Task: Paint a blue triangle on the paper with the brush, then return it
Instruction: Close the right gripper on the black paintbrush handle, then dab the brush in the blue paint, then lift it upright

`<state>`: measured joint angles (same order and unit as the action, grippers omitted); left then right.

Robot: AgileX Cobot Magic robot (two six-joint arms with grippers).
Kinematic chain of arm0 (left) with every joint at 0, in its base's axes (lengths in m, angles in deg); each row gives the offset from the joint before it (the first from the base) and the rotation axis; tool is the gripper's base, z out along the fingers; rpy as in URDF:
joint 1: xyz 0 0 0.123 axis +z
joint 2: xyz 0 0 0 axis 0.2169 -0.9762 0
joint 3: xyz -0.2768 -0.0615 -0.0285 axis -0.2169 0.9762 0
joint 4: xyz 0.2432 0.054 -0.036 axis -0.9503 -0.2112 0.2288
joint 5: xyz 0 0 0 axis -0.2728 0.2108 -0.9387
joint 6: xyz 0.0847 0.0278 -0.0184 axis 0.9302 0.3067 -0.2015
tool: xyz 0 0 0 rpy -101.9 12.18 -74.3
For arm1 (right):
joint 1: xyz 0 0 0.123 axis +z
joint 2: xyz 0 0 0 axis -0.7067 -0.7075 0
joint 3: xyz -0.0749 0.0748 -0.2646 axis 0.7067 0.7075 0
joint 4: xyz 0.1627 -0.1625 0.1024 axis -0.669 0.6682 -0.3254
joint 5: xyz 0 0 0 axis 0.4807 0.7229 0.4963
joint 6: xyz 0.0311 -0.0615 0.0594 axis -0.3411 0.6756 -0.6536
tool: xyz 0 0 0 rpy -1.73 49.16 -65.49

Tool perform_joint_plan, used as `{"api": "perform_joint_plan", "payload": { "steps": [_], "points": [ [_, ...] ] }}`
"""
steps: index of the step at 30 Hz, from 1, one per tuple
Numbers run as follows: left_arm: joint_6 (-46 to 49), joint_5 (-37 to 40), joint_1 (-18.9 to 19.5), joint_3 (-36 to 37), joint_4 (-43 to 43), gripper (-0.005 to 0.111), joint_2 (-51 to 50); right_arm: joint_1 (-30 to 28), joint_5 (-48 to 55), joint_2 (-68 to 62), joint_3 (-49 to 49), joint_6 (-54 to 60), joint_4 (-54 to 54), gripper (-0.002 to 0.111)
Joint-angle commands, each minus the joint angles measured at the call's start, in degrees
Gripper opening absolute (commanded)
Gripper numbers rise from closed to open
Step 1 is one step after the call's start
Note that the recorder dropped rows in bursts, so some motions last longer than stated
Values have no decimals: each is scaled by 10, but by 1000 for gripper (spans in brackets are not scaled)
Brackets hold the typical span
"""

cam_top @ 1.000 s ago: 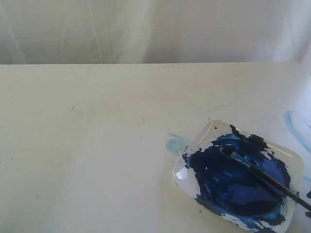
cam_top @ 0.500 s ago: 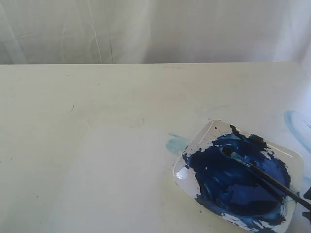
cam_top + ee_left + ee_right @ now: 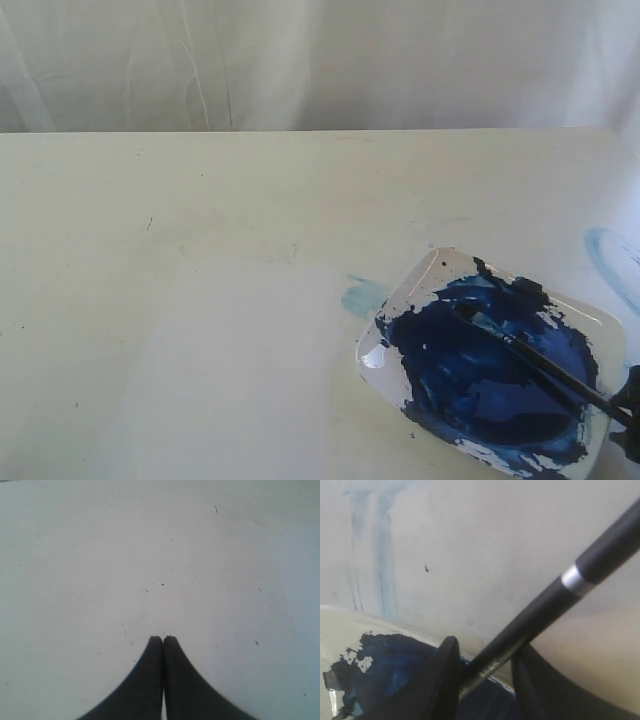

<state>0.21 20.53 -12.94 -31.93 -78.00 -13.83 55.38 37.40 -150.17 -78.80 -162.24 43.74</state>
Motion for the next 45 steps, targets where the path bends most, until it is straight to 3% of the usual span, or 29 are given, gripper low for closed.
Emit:
{"api": "perform_joint_plan", "payload": {
  "steps": [1, 9, 16, 41, 45],
  "points": [
    [-1, -1, -3, 2, -2, 0, 3, -2, -2, -2, 3, -3, 5, 32],
    [-1, -1, -3, 2, -2, 0, 3, -2, 25, -2, 3, -3, 5, 32],
    [-1, -1, -3, 2, -2, 0, 3, -2, 22, -2, 3, -3, 4, 23],
    [-1, -1, -3, 2, -2, 0, 3, -24, 12, -2, 3, 0, 10, 23],
    [-1, -1, -3, 2, -2, 0, 3, -24, 9, -2, 3, 0, 10, 15]
  ]
}}
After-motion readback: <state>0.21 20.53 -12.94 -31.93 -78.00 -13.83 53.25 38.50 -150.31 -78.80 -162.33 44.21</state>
